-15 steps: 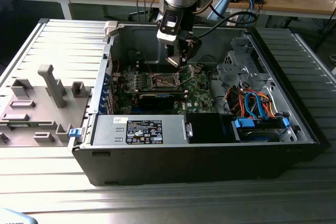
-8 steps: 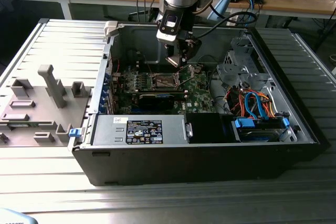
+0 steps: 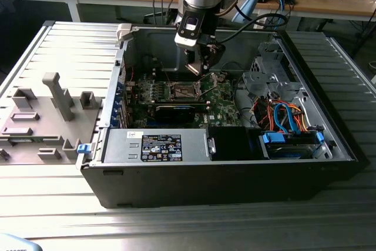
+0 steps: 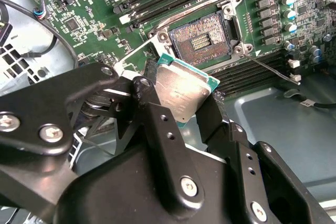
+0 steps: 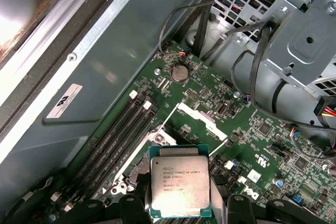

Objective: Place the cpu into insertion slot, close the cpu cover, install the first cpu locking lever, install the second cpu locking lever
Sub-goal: 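Place the cpu into insertion slot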

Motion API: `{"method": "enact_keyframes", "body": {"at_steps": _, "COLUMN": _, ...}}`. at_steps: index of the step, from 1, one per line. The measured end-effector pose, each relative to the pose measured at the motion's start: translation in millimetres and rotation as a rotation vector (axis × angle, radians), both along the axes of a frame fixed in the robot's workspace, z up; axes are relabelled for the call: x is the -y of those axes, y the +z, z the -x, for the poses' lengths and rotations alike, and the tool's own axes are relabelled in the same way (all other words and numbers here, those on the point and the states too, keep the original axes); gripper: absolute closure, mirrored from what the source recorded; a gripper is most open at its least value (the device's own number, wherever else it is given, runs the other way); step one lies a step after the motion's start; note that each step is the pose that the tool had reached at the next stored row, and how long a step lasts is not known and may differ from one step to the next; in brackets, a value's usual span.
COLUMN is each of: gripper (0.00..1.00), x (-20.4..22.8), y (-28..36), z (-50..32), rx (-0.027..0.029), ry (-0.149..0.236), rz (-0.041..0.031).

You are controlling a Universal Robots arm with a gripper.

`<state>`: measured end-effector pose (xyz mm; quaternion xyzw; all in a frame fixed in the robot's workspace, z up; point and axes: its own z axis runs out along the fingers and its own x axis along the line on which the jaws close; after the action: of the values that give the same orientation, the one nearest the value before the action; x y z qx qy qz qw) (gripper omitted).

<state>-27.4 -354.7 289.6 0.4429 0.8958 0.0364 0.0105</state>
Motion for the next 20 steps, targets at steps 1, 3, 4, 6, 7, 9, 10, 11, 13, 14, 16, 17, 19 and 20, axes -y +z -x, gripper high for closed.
{"method": "enact_keyframes", "body": {"at_steps": 1, "gripper": 0.45, "x": 0.0, "y": -0.1, "z": 0.0, "rx": 0.0000, "ry": -0.002, "rz": 0.0000}}
{"method": "enact_keyframes", "body": {"at_steps": 3, "gripper": 0.45, "x": 0.0, "y": -0.1, "z": 0.0, "rx": 0.0000, "ry": -0.004, "rz": 0.0000}}
{"method": "enact_keyframes", "body": {"at_steps": 4, "gripper": 0.45, "x": 0.0, "y": -0.1, "z": 0.0, "rx": 0.0000, "ry": -0.005, "rz": 0.0000}}
{"method": "enact_keyframes", "body": {"at_steps": 6, "gripper": 0.45, "x": 0.0, "y": -0.2, "z": 0.0, "rx": 0.0000, "ry": -0.008, "rz": -0.0001}}
{"method": "enact_keyframes", "body": {"at_steps": 7, "gripper": 0.45, "x": 0.0, "y": -0.2, "z": 0.0, "rx": 0.0000, "ry": -0.010, "rz": 0.0000}}
{"method": "enact_keyframes", "body": {"at_steps": 9, "gripper": 0.45, "x": 0.0, "y": -0.3, "z": 0.0, "rx": 0.0000, "ry": -0.012, "rz": 0.0000}}
{"method": "enact_keyframes", "body": {"at_steps": 10, "gripper": 0.45, "x": 0.0, "y": -0.3, "z": 0.0, "rx": 0.0000, "ry": -0.013, "rz": 0.0000}}
{"method": "enact_keyframes", "body": {"at_steps": 11, "gripper": 0.45, "x": 0.0, "y": -0.3, "z": 0.0, "rx": 0.0000, "ry": -0.015, "rz": 0.0000}}
{"method": "enact_keyframes", "body": {"at_steps": 13, "gripper": 0.45, "x": 0.0, "y": -0.4, "z": 0.0, "rx": 0.0000, "ry": -0.017, "rz": 0.0000}}
{"method": "enact_keyframes", "body": {"at_steps": 14, "gripper": 0.45, "x": 0.0, "y": -0.4, "z": 0.0, "rx": 0.0000, "ry": -0.018, "rz": -0.0001}}
{"method": "enact_keyframes", "body": {"at_steps": 16, "gripper": 0.45, "x": 0.0, "y": -0.4, "z": 0.0, "rx": 0.0000, "ry": -0.021, "rz": 0.0000}}
{"method": "enact_keyframes", "body": {"at_steps": 17, "gripper": 0.45, "x": 0.0, "y": -0.5, "z": 0.0, "rx": 0.0000, "ry": -0.022, "rz": -0.0001}}
{"method": "enact_keyframes", "body": {"at_steps": 19, "gripper": 0.45, "x": 0.0, "y": -0.5, "z": 0.0, "rx": 0.0000, "ry": -0.024, "rz": 0.0000}}
{"method": "enact_keyframes", "body": {"at_steps": 20, "gripper": 0.45, "x": 0.0, "y": -0.5, "z": 0.0, "rx": 0.0000, "ry": -0.025, "rz": 0.0000}}
